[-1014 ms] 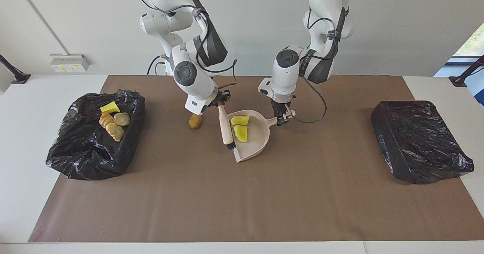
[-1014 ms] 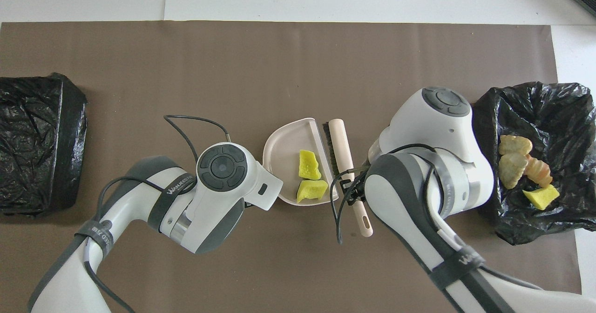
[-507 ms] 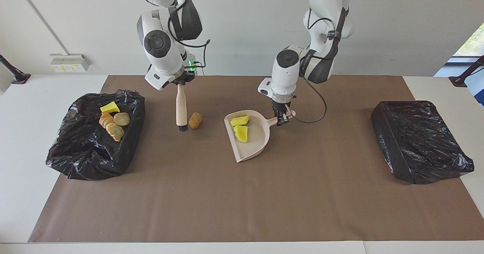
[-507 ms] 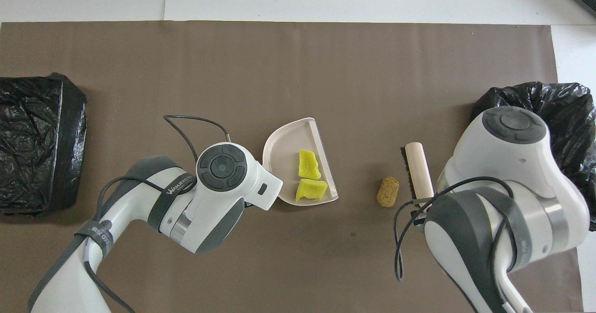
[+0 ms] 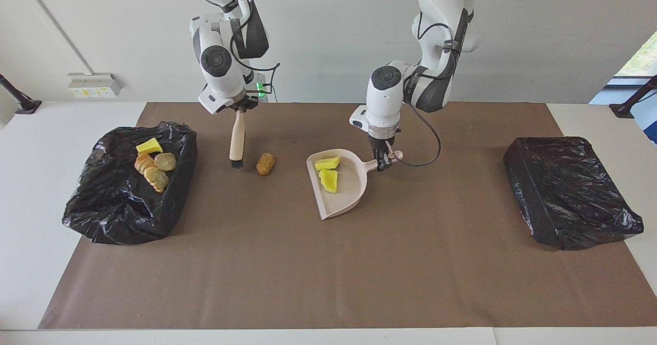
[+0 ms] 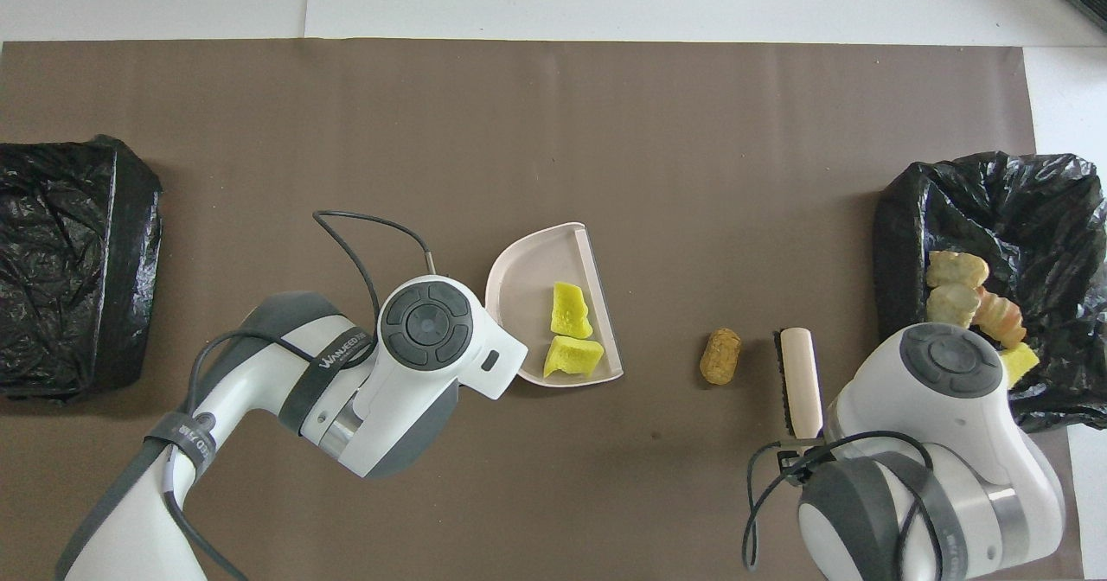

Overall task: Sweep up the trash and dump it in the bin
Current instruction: 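Sweep the brown scrap into the dustpan with the right gripper's brush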

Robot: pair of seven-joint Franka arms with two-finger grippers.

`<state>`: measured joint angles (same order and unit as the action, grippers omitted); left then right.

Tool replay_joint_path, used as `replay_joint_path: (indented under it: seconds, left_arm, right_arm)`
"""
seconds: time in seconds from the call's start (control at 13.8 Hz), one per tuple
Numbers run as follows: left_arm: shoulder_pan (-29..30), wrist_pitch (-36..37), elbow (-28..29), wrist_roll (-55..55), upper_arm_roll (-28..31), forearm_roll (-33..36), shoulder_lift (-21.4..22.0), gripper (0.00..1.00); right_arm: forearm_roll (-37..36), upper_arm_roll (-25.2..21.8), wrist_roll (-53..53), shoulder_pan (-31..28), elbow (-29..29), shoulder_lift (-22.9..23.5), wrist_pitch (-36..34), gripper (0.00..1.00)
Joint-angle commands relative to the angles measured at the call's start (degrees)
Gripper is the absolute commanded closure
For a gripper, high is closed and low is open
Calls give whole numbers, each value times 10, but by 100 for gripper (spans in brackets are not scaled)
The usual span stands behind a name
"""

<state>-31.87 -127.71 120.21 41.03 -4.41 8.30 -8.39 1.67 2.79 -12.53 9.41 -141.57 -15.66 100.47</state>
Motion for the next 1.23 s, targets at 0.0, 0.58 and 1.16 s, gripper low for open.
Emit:
replay_joint_path:
  seconds: [0.0,0.58,1.16]
  left_arm:
    - [-18,-14,41,-9,6,18,34,100]
    - [-21,-18,49,-13,5,19,38,100]
    - [-10,-32,53,-10,5,19,36,100]
  right_arm:
    - [51,7,11,-5,-18,17,43,100]
    - [184,8,15,98,8,115,202,100]
    - [329,9,-22,196,139,189,237,100]
